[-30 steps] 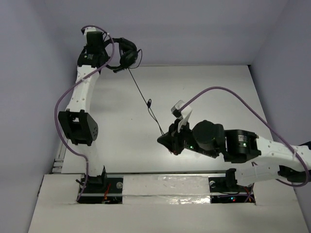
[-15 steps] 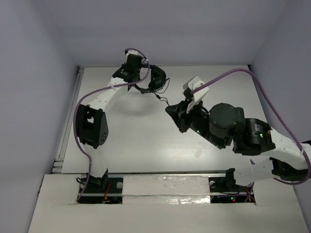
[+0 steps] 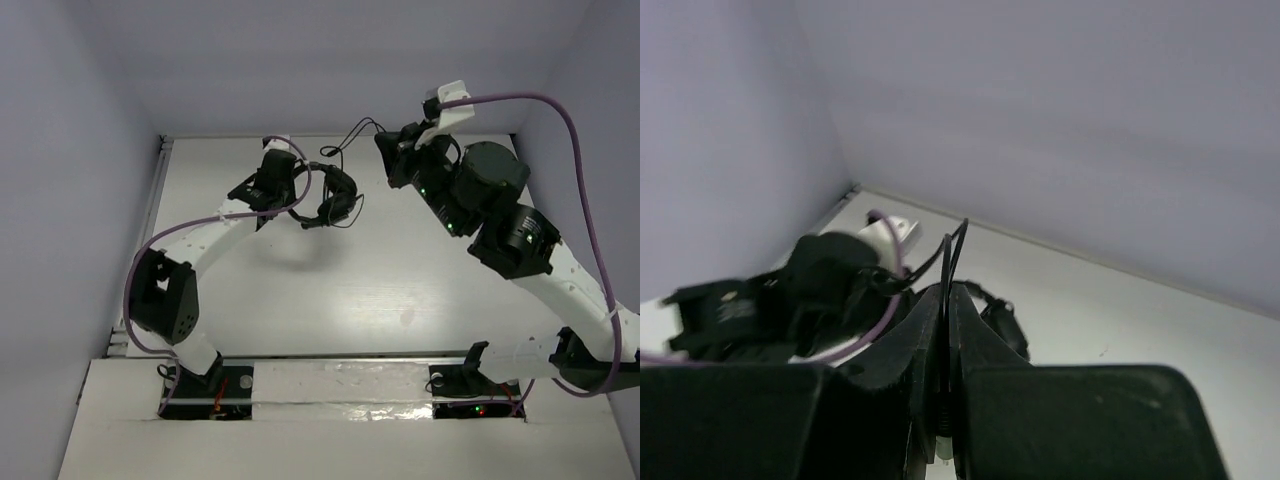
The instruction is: Wrap the headphones
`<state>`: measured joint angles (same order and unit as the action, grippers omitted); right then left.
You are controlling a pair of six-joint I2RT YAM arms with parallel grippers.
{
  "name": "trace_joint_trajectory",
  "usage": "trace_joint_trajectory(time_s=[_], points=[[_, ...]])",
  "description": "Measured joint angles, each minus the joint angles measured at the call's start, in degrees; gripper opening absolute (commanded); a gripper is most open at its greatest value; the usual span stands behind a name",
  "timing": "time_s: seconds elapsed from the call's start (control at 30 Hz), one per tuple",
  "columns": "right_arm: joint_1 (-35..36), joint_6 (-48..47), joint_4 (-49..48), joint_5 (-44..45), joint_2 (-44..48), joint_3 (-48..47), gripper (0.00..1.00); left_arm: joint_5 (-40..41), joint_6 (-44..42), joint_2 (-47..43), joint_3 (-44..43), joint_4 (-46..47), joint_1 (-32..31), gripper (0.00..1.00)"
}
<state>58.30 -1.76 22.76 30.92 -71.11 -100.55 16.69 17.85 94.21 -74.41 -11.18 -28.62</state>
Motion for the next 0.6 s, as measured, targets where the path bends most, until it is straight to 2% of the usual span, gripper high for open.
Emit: trace_joint_trajectory(time_s=[0.17, 0.4, 0.6], points=[[-7.6, 0.1, -3.9, -4.6, -3.1, -0.1, 0.00, -2.1, 0.6, -4.9, 4.4, 1.6, -2.6, 0.00], [-13.7, 0.5, -6.2, -9.3, -11.1, -2.5, 0.00, -6.5, 0.9, -9.7, 9.3, 2.9, -6.7, 0.00], [-21.0, 2.9, -8.2, -13.0, -14.8, -1.0, 0.00, -9.8, 0.1, -16.7, 13.0, 2.7, -6.9, 0.00]])
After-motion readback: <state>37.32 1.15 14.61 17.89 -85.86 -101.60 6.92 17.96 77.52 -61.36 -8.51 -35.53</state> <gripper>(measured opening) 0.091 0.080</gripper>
